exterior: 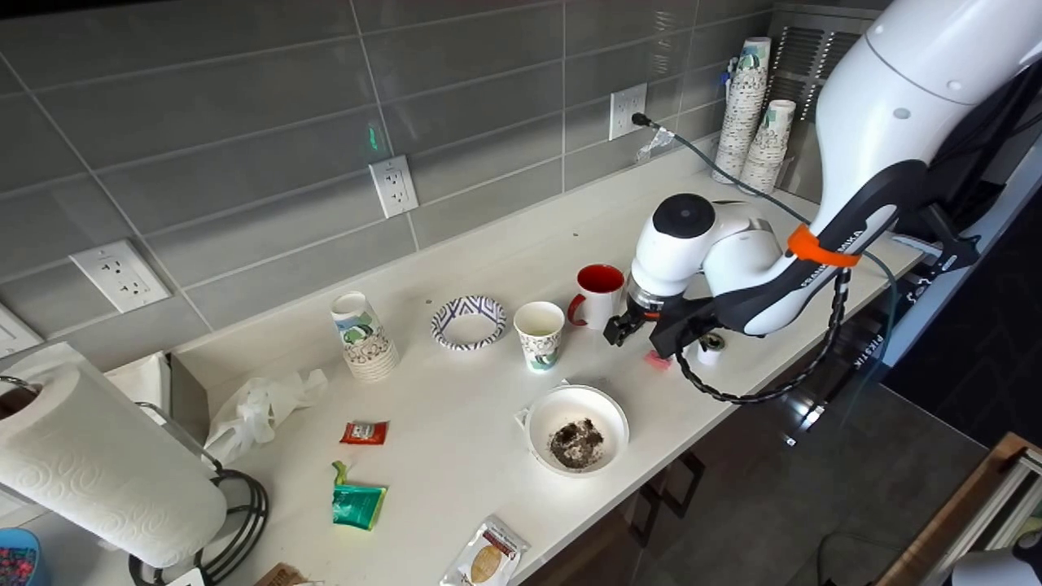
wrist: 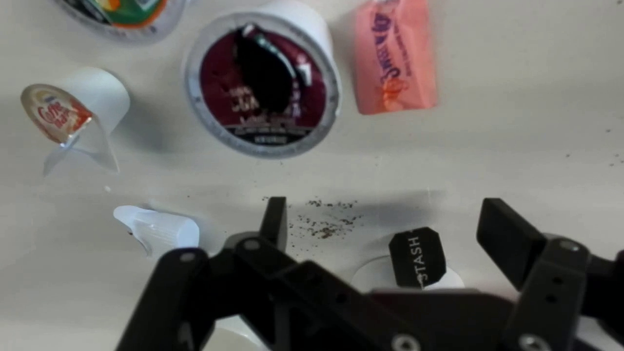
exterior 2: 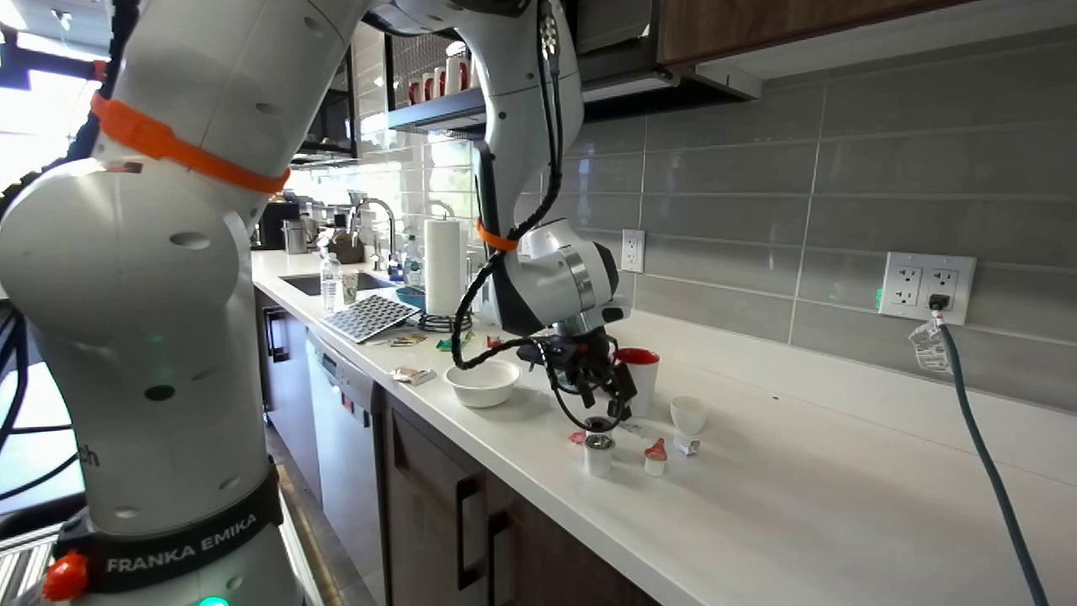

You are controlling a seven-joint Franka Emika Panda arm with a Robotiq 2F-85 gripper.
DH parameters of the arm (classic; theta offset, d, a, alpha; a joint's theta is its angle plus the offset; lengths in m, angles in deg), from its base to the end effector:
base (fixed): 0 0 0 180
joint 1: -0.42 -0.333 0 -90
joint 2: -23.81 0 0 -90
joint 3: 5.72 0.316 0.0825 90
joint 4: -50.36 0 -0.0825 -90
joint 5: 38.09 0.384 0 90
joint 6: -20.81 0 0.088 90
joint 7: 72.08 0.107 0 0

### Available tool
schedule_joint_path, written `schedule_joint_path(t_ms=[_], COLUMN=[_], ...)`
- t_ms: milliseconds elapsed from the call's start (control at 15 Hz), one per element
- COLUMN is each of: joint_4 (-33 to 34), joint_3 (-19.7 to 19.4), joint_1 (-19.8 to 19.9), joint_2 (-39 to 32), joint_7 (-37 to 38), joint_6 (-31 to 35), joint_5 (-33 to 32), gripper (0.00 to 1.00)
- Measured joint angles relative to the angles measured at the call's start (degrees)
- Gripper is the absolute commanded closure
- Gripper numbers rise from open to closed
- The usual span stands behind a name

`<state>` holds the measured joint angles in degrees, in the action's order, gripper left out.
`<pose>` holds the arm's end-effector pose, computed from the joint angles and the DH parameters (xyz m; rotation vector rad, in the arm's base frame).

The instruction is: Move the tea bag to the other cup

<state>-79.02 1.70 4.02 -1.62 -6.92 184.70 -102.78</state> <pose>0.5202 0.0870 0.1702 2.9194 -0.0285 0.4787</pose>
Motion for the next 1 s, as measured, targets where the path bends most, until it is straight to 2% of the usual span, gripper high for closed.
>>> schedule_joint_path(t_ms=[133,200,267,333,533,867,933,1000], joint_4=[0.83,1.2,1.55,1.92,2.96,4.58,4.89,5.19], joint_3=[-0.1,-0.12,-0.13,-0.13,-0.13,-0.13,-0.13,-0.13], joint_1=[0.0,-0.01,-0.01,-0.01,-0.13,-0.25,-0.28,-0.31], joint_2=[-0.54,-0.72,-0.91,-1.16,-1.97,-3.55,-3.85,-4.17], joint_7=[0.0,0.0,0.0,0.0,0.0,0.0,0.0,0.0], joint_6=[0.0,0.0,0.0,0.0,0.0,0.0,0.0,0.0], joint_5=[-0.39,-0.57,-0.74,-0.85,-0.93,-0.93,-0.93,-0.93], gripper=[0.1,0.2,0.22,0.32,0.42,0.41,0.26,0.2])
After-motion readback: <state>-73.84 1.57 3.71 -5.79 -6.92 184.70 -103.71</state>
